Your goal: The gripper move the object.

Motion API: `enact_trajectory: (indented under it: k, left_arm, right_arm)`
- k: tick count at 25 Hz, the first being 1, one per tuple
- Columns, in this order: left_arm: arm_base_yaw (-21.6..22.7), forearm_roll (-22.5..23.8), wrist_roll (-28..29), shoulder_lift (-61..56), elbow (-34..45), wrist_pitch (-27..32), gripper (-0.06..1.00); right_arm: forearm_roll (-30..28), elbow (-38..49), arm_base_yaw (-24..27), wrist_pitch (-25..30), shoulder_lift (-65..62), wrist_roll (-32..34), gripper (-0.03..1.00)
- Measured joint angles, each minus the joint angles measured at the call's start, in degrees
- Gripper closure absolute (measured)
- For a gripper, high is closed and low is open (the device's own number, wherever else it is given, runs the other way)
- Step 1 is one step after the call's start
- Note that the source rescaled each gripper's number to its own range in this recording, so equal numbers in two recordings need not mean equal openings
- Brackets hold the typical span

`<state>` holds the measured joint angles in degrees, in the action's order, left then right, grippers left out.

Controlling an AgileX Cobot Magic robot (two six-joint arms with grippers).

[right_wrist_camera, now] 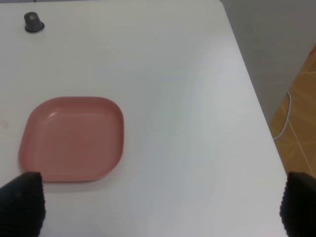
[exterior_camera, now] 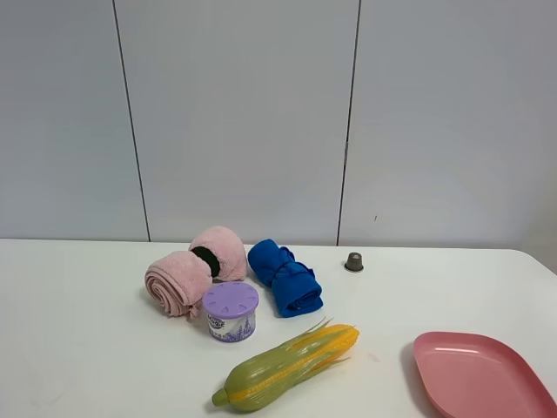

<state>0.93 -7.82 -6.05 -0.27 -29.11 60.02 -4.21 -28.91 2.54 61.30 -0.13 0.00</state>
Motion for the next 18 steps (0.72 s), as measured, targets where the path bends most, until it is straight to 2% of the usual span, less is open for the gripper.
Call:
enact_trajectory:
  k: [18]
  left_arm:
    - [0.0, 0.0, 0.0, 0.0, 0.0, 0.0, -0.06]
  right_arm:
    - [0.0, 0.0, 0.0, 0.0, 0.0, 0.0, 0.09]
